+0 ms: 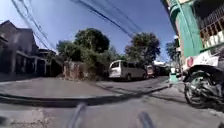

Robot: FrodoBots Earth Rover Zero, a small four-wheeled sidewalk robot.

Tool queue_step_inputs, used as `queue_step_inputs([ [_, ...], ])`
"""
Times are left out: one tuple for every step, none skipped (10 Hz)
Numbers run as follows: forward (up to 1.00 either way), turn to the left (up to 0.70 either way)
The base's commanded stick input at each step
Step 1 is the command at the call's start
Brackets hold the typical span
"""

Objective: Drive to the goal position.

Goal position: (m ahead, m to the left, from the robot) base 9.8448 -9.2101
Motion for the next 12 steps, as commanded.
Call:
queue_step_inputs([
  [0.85,0.0],
  [0.85,0.0],
  [0.85,0.0],
  [0.85,0.0],
  [0.85,0.0],
  [0.85,0.0],
  [0.85,-0.12],
  [0.85,-0.34],
  [0.85,-0.34],
  [0.85,-0.34],
  [0.85,-0.34],
  [0.85,-0.34],
])
